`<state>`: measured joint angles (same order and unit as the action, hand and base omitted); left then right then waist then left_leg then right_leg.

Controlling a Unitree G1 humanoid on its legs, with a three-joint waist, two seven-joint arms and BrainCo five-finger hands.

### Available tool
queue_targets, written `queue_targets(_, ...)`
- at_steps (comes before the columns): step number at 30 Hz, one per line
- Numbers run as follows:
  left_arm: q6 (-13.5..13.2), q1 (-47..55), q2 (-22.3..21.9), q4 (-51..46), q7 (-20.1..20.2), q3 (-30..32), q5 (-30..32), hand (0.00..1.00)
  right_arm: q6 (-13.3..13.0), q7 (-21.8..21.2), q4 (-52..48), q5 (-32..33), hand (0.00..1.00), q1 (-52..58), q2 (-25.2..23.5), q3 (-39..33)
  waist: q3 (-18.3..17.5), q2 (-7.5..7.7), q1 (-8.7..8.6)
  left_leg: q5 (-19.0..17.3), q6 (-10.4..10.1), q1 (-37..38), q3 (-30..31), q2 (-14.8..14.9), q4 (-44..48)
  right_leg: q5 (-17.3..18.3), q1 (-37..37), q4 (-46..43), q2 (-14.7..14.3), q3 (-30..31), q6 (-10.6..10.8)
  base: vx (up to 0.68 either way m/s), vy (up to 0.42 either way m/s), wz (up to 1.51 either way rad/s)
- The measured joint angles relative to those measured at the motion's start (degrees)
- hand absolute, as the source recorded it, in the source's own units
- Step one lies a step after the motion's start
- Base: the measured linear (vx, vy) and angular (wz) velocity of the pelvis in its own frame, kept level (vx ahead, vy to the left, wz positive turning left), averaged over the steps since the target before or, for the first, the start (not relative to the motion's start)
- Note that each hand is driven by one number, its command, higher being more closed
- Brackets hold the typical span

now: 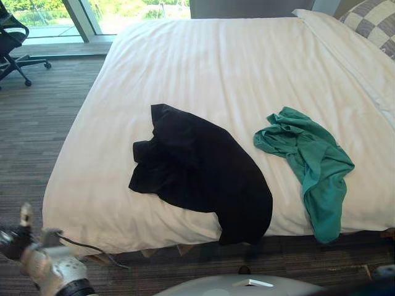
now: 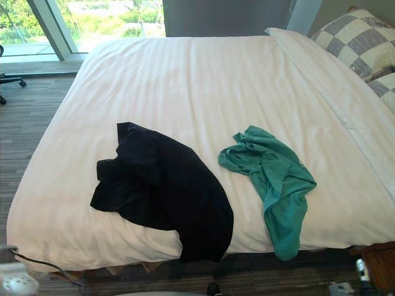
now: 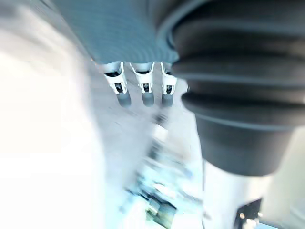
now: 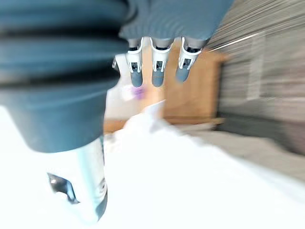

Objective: Tidy the bed and pick cloth on bed and put in laundry

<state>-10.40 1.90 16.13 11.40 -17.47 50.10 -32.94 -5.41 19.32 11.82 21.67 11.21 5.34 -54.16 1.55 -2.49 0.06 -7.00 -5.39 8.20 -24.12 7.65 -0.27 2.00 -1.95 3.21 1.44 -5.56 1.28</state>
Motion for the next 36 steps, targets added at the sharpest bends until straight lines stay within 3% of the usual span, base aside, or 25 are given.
queue_targets(4,0.1,0.4,2.5,-11.2,-1.8,-7.3,15.6,0.00,-0.7,0.1,-5.0,-4.8,0.00,-0.4,1.3,0.5,-0.5,-0.85,-0.45,-0.1,0.1,0.0,1.2,-0.6,1.6,0.3,-1.0,0.0,0.9,0.2,0.1,0.07,-0.012,0.06)
queue_targets(6,0.2,1.0,2.5,-16.4,-1.9,-13.6,29.6,0.00,-1.3,0.2,-6.2,-8.4,0.00,-1.0,1.3,1.1,-0.5,-1.44,-0.82,-0.8,0.7,0.0,1.1,-0.6,3.3,0.3,-1.4,0.0,1.1,0.7,0.1,0.06,-0.026,-0.13)
queue_targets(7,0.2,1.3,2.5,-17.1,-1.8,-15.8,32.8,0.00,-1.3,0.3,-6.2,-9.7,0.00,-1.7,1.3,1.5,-0.5,-1.44,-1.01,-1.0,0.6,0.0,1.1,-0.6,4.4,0.3,-1.6,0.0,1.3,1.4,0.1,0.05,-0.030,-0.32)
queue_targets(9,0.5,1.3,2.5,-17.0,-1.1,-20.2,37.6,0.00,-1.4,0.6,-6.2,-12.2,0.00,-2.8,1.7,3.8,-0.1,-0.82,-1.53,-1.9,0.0,-1.2,1.2,-0.7,9.2,0.3,-2.2,0.0,2.4,2.9,0.1,0.05,-0.024,-0.31)
queue_targets(10,0.5,1.3,2.4,-17.0,-0.9,-23.2,39.7,0.00,-1.4,0.6,-6.3,-14.5,0.00,-3.5,2.1,6.2,0.7,0.19,-1.79,-4.9,-0.4,-2.7,1.2,-0.9,10.6,0.4,-2.8,0.0,3.5,3.7,-0.1,0.02,-0.017,-0.13)
queue_targets(11,0.5,1.3,2.4,-17.0,-0.2,-25.9,41.1,0.00,-1.5,0.5,-6.3,-16.4,0.00,-3.7,2.7,7.9,0.6,-0.40,-2.46,-4.3,-0.4,-2.8,1.4,-1.1,5.4,0.4,-2.8,-0.1,3.6,3.9,0.0,0.00,-0.009,-0.26)
queue_targets(12,0.5,1.2,2.3,-17.1,0.8,-28.7,42.3,0.00,-1.4,0.2,-6.3,-18.7,0.00,-3.7,3.7,9.6,0.6,-2.05,-3.07,-0.8,0.7,-2.2,0.9,-0.5,1.2,1.5,-2.4,-0.6,2.9,4.9,1.5,0.00,0.007,-0.34)
queue_targets(14,0.8,1.5,1.3,-17.0,2.2,-30.7,43.6,0.00,-1.2,-1.0,-6.4,-22.1,0.00,-3.7,3.6,13.2,0.9,-1.80,-3.54,-1.2,0.8,-1.5,1.1,-1.4,1.1,2.4,-2.3,-1.4,3.8,5.1,2.8,0.02,0.030,-0.22)
queue_targets(18,1.2,1.4,1.3,-16.6,3.9,-33.1,45.8,0.00,-0.7,-2.9,-7.5,-27.7,0.00,-2.7,3.7,16.6,1.6,-0.88,-4.14,-1.5,1.2,-1.4,0.4,-1.7,1.6,2.5,-1.2,-2.7,3.8,6.3,2.8,0.01,0.000,-0.16)
queue_targets(24,3.5,-0.7,3.3,-9.7,7.4,-39.1,49.5,0.00,-0.5,-5.0,-12.5,-30.4,0.00,-2.7,5.6,21.8,3.7,-1.62,-5.74,-1.6,1.4,-1.2,-0.7,-1.2,4.2,3.2,0.2,-6.2,3.6,7.7,3.6,0.00,-0.044,-0.17)
queue_targets(27,4.1,-4.5,5.2,-9.2,9.1,-42.5,50.5,0.00,-0.5,-5.4,-15.8,-30.5,0.00,-4.6,6.8,24.8,7.7,-0.32,-5.96,-4.0,2.6,-7.2,-1.8,0.3,15.6,7.1,7.5,-17.4,4.5,9.8,3.2,-0.08,-0.061,-0.26)
queue_targets(29,4.6,-7.5,5.3,-9.2,10.6,-44.2,50.5,0.00,-0.5,-5.4,-20.0,-30.4,0.00,-4.9,6.8,25.9,10.0,0.08,-6.14,-5.0,1.9,-12.9,-2.6,3.0,26.1,7.1,10.3,-20.5,4.5,10.3,3.2,-0.10,-0.064,-0.14)
queue_targets(30,4.9,-9.1,5.4,-9.5,11.1,-45.5,50.6,0.00,-0.6,-5.4,-22.7,-30.4,0.00,-5.1,6.8,26.5,11.3,0.07,-5.70,-7.7,1.2,-15.9,-4.6,5.4,28.3,7.1,11.6,-21.7,4.1,11.0,3.1,-0.10,-0.020,-0.16)
queue_targets(32,5.1,-10.5,5.5,-10.4,11.6,-47.6,50.7,0.00,-0.6,-5.4,-25.9,-30.3,0.00,-5.7,6.7,27.1,12.2,-0.66,-5.36,-7.6,1.7,-17.8,-6.4,8.2,26.8,8.2,14.9,-25.3,2.7,11.2,4.2,-0.11,0.038,-0.34)
queue_targets(36,6.7,-12.7,5.5,-10.7,12.7,-50.2,52.8,0.00,-0.7,-5.2,-30.0,-30.3,0.00,-7.0,6.0,29.3,13.8,1.30,-4.79,-9.0,3.4,-21.4,-9.0,7.9,30.4,9.2,21.4,-31.3,3.9,12.2,5.0,-0.05,0.071,-0.15)
